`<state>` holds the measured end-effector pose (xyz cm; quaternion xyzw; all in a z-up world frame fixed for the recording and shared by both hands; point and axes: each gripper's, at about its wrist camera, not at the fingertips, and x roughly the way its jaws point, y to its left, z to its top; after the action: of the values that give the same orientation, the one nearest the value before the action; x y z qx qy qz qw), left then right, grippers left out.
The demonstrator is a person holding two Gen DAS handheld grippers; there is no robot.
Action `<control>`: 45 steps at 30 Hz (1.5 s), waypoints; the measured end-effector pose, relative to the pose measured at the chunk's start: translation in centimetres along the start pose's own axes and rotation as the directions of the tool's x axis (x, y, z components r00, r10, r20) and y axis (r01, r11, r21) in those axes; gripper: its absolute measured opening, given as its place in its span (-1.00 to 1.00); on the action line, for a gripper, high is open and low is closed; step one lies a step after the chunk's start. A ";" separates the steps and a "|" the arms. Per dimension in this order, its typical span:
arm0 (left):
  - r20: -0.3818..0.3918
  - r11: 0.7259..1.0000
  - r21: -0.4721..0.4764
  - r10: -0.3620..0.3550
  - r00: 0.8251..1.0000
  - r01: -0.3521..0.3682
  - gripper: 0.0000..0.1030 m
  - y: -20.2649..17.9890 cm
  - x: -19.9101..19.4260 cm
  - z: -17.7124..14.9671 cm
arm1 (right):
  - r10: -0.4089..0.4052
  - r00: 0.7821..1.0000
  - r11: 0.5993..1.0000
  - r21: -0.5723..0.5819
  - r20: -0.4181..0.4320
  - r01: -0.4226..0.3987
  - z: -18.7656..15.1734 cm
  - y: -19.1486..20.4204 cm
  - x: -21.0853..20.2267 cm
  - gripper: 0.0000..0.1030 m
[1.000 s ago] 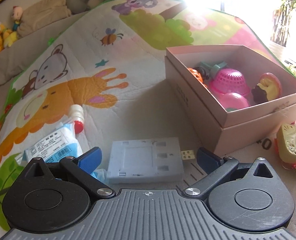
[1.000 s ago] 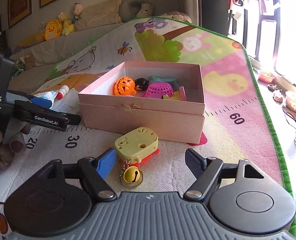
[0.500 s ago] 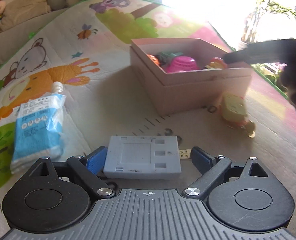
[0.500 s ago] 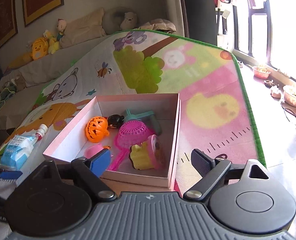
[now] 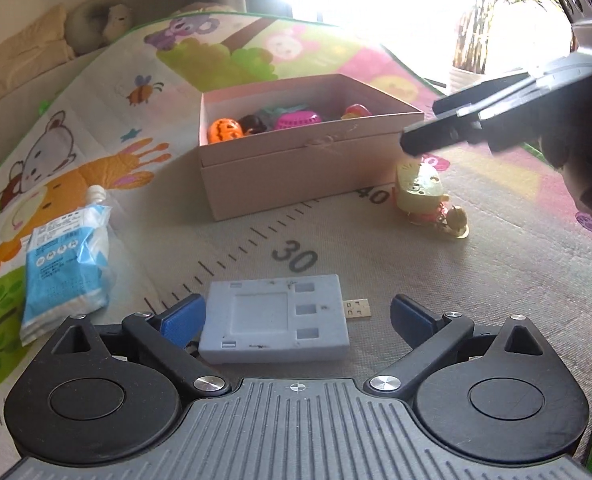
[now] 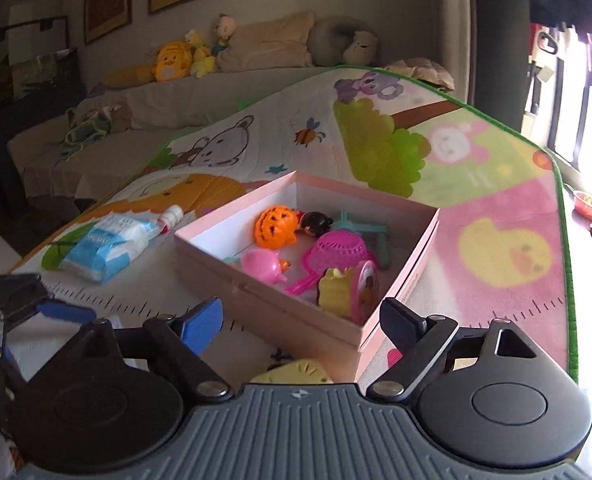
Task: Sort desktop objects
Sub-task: 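Grasp the white plastic block with the left gripper while the right gripper holds the music box, then carry the white block and music box into the pink box and release both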
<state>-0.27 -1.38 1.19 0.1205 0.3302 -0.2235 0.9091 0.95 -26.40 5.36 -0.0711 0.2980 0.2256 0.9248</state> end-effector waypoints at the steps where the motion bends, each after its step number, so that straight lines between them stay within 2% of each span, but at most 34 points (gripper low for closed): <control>1: -0.001 1.000 0.000 -0.001 1.000 0.001 0.98 -0.1 0.0 0.0 | 0.005 1.000 1.000 -0.010 -0.027 -0.005 -0.6 0.3 0.3 0.68; 3: -0.001 1.000 -0.002 -0.004 1.000 0.004 0.98 -0.2 -0.1 -0.1 | 0.004 0.998 1.000 0.020 -0.055 -0.003 -1.4 0.3 1.2 0.68; 5: -0.004 1.000 -0.005 -0.004 1.000 0.004 0.98 -0.2 -0.3 -0.2 | 0.018 0.997 0.993 0.120 -0.081 -0.008 -1.5 -0.5 2.4 0.68; 7: -0.007 1.000 -0.009 0.006 1.000 -0.006 0.98 -0.1 -0.5 -0.3 | 0.111 0.990 0.972 0.219 -0.086 -0.090 -1.3 -1.1 3.1 0.70; 8: -0.010 1.000 -0.014 0.011 1.000 -0.011 0.98 0.0 -0.6 -0.3 | 0.150 0.987 0.965 0.227 -0.062 -0.132 -1.1 -1.0 2.8 0.69; 9: -0.013 1.000 -0.020 0.014 1.000 -0.015 0.98 0.2 -0.7 -0.4 | 0.146 0.989 0.967 0.216 -0.037 -0.135 -0.7 -0.7 2.5 0.69; 12: -0.025 0.999 -0.052 0.014 1.000 -0.015 0.98 0.7 -0.5 -0.5 | 0.070 0.997 0.978 0.198 -0.018 -0.065 0.5 -0.9 2.4 0.68; 16: -0.030 0.997 -0.070 0.013 0.999 -0.015 0.98 0.7 -0.2 -0.6 | -0.092 0.996 0.969 0.230 -0.017 0.094 0.9 -3.0 3.1 0.68; 18: -0.030 0.998 -0.066 0.009 1.000 -0.011 0.99 0.6 -0.2 -0.7 | -0.065 0.997 0.966 0.247 -0.030 0.071 0.5 -3.9 3.0 0.68; 20: -0.034 0.998 -0.064 0.004 0.999 -0.007 0.99 0.5 -0.1 -0.8 | 0.027 0.998 0.966 0.257 -0.050 -0.013 -0.4 -3.9 2.8 0.69; 23: -0.042 0.998 -0.065 -0.004 0.999 0.001 0.99 0.3 0.2 -0.8 | 0.080 0.994 0.977 0.205 -0.077 -0.063 -1.7 -2.2 2.8 0.69; 28: -0.035 0.998 -0.062 0.003 0.999 -0.006 0.99 -0.3 0.3 -0.5 | 0.004 0.994 0.998 0.056 -0.106 0.002 -2.2 1.0 4.3 0.61; 29: -0.034 0.998 -0.065 0.010 0.999 -0.012 0.99 -0.3 0.3 -0.3 | -0.001 0.994 0.999 0.040 -0.108 0.006 -2.1 1.4 4.4 0.53; 31: -0.042 0.996 -0.076 0.036 0.998 -0.039 0.99 -0.2 0.6 0.1 | -0.024 0.992 1.000 0.011 -0.124 0.025 -1.9 2.0 4.7 0.16; 32: -0.048 0.995 -0.085 0.047 0.998 -0.051 0.99 -0.2 0.8 0.3 | -0.039 0.991 0.999 0.000 -0.130 0.039 -1.8 2.2 4.6 0.10; 36: -0.070 0.991 -0.109 0.075 0.995 -0.082 0.96 -0.1 1.4 0.9 | -0.062 0.989 0.998 -0.009 -0.134 0.061 -2.1 2.6 3.3 0.10; 37: -0.067 0.991 -0.108 0.072 0.995 -0.079 0.83 -0.2 1.1 0.9 | -0.059 0.989 0.998 -0.007 -0.134 0.058 -2.2 2.6 2.6 0.10; 39: -0.061 0.991 -0.098 0.080 0.995 -0.086 0.84 -0.5 0.4 1.1 | -0.045 0.991 0.999 -0.003 -0.122 0.045 -2.2 2.7 0.9 0.10; 42: -0.012 0.993 -0.064 0.099 0.995 -0.100 0.84 -1.1 -1.5 1.9 | -0.033 0.996 0.999 0.005 -0.083 0.034 -1.5 2.5 -2.3 0.10; 45: 0.081 0.994 -0.053 0.096 0.992 -0.092 0.84 -1.5 -4.1 4.3 | -0.049 0.999 0.999 0.018 -0.006 0.049 0.6 2.0 -5.7 0.09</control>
<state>-1.40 -2.91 7.01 0.1041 0.2914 -0.1771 0.9343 -3.78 -26.58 9.18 -0.0706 0.3007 0.2002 0.9298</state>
